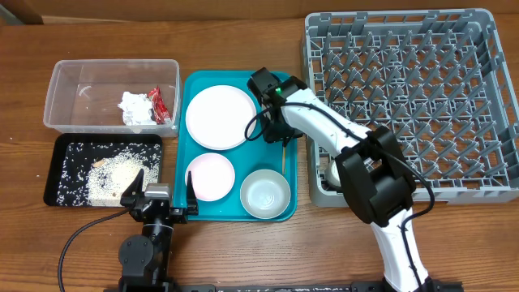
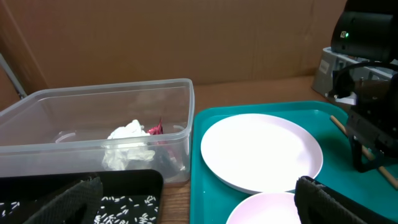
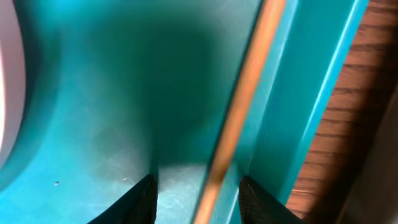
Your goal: Sort waste into correct bins and load items into the dishwasher
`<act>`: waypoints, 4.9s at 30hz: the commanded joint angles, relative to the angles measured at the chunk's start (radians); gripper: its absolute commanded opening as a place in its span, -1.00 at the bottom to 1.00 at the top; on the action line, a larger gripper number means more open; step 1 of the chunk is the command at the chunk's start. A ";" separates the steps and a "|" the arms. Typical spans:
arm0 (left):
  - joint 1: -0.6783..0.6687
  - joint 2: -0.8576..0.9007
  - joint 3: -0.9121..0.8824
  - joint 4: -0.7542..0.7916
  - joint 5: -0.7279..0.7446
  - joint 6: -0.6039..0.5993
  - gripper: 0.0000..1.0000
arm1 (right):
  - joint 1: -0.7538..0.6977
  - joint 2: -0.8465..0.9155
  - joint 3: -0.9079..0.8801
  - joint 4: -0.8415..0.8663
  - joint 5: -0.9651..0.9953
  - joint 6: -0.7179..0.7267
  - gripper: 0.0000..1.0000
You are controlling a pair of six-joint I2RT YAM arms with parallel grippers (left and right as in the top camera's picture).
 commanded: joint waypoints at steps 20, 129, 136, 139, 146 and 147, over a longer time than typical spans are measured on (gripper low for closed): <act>0.005 -0.010 -0.003 0.001 0.011 0.012 1.00 | -0.005 -0.144 0.242 -0.141 -0.084 -0.049 -0.92; 0.005 -0.010 -0.003 0.001 0.011 0.012 1.00 | 0.108 -0.376 -0.443 0.042 -0.172 -0.195 -0.49; 0.005 -0.010 -0.003 0.001 0.011 0.011 1.00 | 0.108 -0.382 -0.419 0.032 -0.172 -0.183 -0.92; 0.005 -0.010 -0.003 0.001 0.011 0.012 0.99 | 0.108 -0.417 -0.355 -0.011 -0.155 -0.182 -0.92; 0.005 -0.010 -0.003 0.001 0.011 0.012 1.00 | 0.092 -0.582 -0.070 -0.169 0.446 0.069 -0.92; 0.005 -0.010 -0.003 0.001 0.011 0.012 0.99 | 0.086 -0.600 -0.063 -0.158 0.533 0.085 -0.92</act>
